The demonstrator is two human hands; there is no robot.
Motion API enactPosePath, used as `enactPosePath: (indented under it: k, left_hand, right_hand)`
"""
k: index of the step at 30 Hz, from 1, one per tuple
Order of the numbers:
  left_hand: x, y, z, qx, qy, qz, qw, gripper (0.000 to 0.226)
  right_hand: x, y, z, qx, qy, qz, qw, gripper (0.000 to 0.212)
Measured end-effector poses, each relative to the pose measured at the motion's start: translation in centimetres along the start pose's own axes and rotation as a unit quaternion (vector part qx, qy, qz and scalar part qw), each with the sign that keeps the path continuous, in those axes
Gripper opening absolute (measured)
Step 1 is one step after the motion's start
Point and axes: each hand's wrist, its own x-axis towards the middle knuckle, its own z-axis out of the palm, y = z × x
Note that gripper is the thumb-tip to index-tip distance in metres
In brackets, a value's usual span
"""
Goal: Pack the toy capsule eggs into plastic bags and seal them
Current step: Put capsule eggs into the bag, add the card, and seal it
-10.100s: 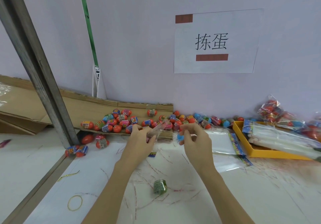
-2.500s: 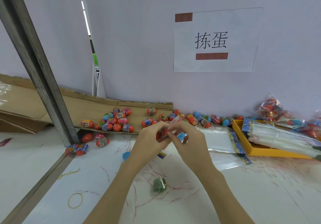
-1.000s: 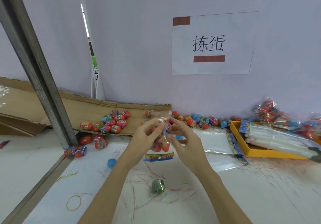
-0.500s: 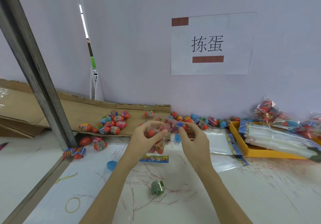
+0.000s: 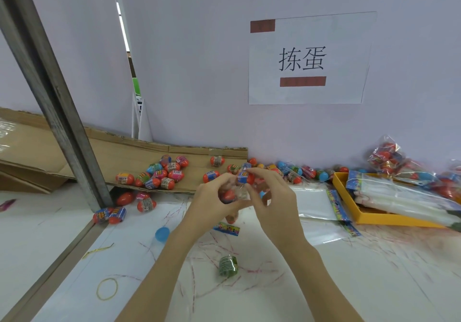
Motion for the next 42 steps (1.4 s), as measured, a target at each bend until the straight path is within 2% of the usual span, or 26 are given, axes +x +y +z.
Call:
enactPosePath:
  k: [9,15,19,21,23,26,28,30,32,36,39,42]
  left_hand:
    - [0.1,-0.3,-0.5,0.018,0.011,0.03,0.999,0.039]
    - [0.1,0.2,-0.4,-0.019,-0.004,0.018,1.0,0.038]
    - [0.1,0.2,-0.1,-0.046,-0.035,0.003,0.998,0.036]
    - [0.1,0.4,0.0,-0.065,-0.027,-0.02,0.997,0.033]
    - [0.1,0.5,-0.1,-0.075,0.002,-0.04,0.996,0.029]
    - [0.2,0.8,-0.2,-0.186,0.057,-0.117,0.974,0.034]
    - [0.4,0.9,-0.2,-0.266,0.088,-0.157,0.947,0.041]
    - [0.4,1.1,-0.3,-0.336,0.096,-0.183,0.919,0.041]
    - [0.4,1.3,-0.3,-0.365,0.087,-0.2,0.905,0.038]
    - [0.4,1.3,-0.2,-0.39,0.096,-0.215,0.89,0.021]
    - [0.4,1.2,-0.5,-0.391,0.124,-0.235,0.881,0.029]
    - [0.4,0.9,-0.6,-0.362,0.15,-0.21,0.896,0.029]
  right_hand:
    - [-0.1,0.6,-0.2,-0.067,-0.116,-0.04,0.99,0.033]
    - [0.2,0.4,-0.4,-0.033,-0.118,0.002,0.992,0.028]
    - [-0.1,0.3,-0.5,-0.023,-0.173,0.012,0.985,0.031]
    - [-0.5,0.1,-0.1,-0.036,-0.191,0.022,0.981,0.034]
    - [-0.7,-0.5,0.3,-0.038,-0.153,0.005,0.987,0.037]
    - [-0.6,-0.8,0.7,-0.042,-0.031,-0.012,0.999,0.042]
    - [-0.3,-0.5,0.4,0.0,-0.005,0.047,0.999,0.043]
    - [-0.2,-0.4,0.4,0.071,-0.067,0.139,0.985,0.04]
    - [-0.4,-0.2,0.8,0.086,-0.13,0.181,0.971,0.032]
    - [-1.0,0.0,1.2,0.103,-0.164,0.185,0.964,0.019]
    - [-1.2,-0.1,1.3,0.081,-0.174,0.174,0.966,0.02]
    - [-1.2,-0.3,1.8,0.074,-0.174,0.177,0.966,0.022]
